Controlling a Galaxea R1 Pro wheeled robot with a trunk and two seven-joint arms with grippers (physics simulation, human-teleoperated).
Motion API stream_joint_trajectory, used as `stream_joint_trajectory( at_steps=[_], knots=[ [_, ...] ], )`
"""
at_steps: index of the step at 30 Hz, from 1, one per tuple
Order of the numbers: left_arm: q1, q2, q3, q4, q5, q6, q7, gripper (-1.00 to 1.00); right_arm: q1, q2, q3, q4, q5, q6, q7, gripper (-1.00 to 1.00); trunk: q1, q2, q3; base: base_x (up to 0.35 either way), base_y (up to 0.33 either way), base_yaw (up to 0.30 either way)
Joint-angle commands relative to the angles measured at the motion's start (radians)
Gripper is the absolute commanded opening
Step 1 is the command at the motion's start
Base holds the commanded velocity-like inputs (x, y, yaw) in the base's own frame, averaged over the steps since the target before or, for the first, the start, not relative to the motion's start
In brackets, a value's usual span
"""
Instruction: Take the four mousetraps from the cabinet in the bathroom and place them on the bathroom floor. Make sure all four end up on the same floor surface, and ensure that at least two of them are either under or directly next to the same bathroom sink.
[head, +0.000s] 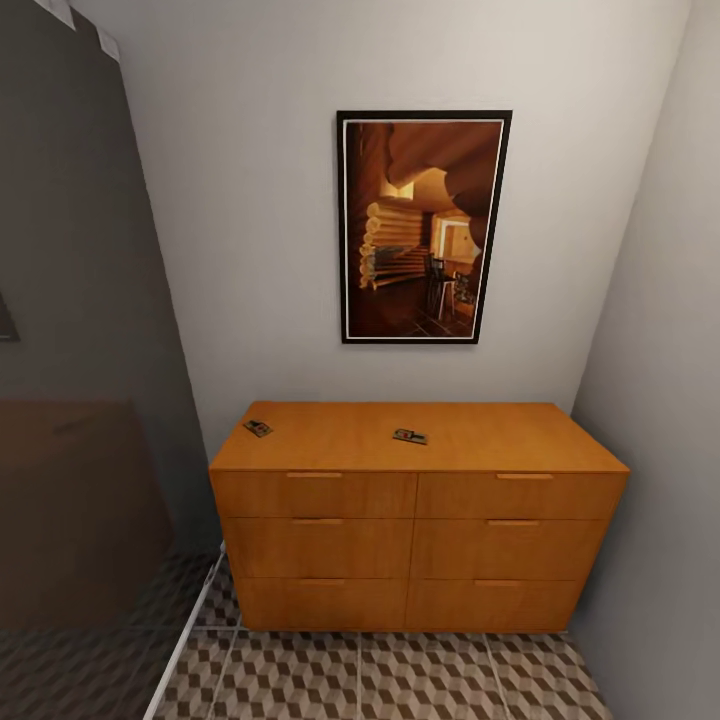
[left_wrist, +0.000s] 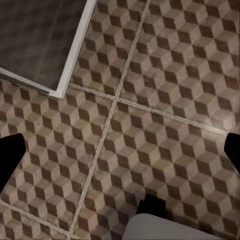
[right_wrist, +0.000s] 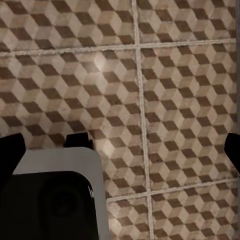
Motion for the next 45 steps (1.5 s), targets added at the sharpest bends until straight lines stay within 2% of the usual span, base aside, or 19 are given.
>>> stream_joint_trajectory(
  at_steps=[1,4,5,10,14,15,19,26,35,45],
  knots=[
    [0.000,0.003,0.000,-0.030,0.010,0.020,-0.001,1.00,0.000,0.000,-0.006,-0.036,-0.002,0.027,0.000,1.00,0.000,-0.001,-0.001,0.000,0.000,0.000],
    [-0.001,0.012,0.000,-0.132,0.008,0.088,-0.004,1.00,0.000,0.000,-0.007,-0.160,-0.003,0.134,0.002,1.00,0.000,-0.001,-0.001,0.000,0.000,0.000],
    [-0.001,0.012,0.000,-0.132,0.008,0.088,-0.004,1.00,0.000,0.000,-0.007,-0.160,-0.003,0.134,0.002,1.00,0.000,-0.001,-0.001,0.000,0.000,0.000],
    [-0.001,0.022,0.001,-0.304,0.007,0.186,-0.006,1.00,0.000,0.001,-0.009,-0.352,-0.008,0.309,0.004,1.00,0.000,-0.001,-0.001,0.000,0.000,0.000],
    [-0.001,0.025,0.002,-0.416,0.007,0.262,-0.007,1.00,0.000,0.003,-0.010,-0.455,-0.007,0.394,-0.001,1.00,0.000,-0.001,-0.001,0.000,0.000,0.000],
    [-0.001,0.025,0.002,-0.416,0.007,0.262,-0.007,1.00,0.000,0.003,-0.010,-0.455,-0.007,0.394,-0.001,1.00,0.000,-0.001,-0.001,0.000,0.000,0.000],
    [-0.001,0.026,0.002,-0.519,0.007,0.344,-0.007,1.00,0.000,0.003,-0.010,-0.510,-0.006,0.430,-0.004,1.00,0.000,-0.001,-0.001,0.000,0.000,0.000],
    [-0.001,0.026,0.003,-0.696,0.008,0.481,-0.008,1.00,0.000,0.003,-0.010,-0.560,-0.004,0.450,-0.006,1.00,0.000,-0.001,-0.001,0.000,0.000,0.000],
    [-0.001,0.026,0.004,-0.839,0.008,0.578,-0.008,1.00,0.000,0.003,-0.011,-0.583,-0.004,0.456,-0.007,1.00,0.000,-0.001,-0.001,0.000,0.000,0.000],
    [-0.001,0.027,0.004,-0.960,0.008,0.639,-0.008,1.00,0.000,0.005,-0.010,-0.633,-0.002,0.459,-0.004,1.00,0.000,-0.001,-0.001,0.000,0.000,0.000]
  ],
)
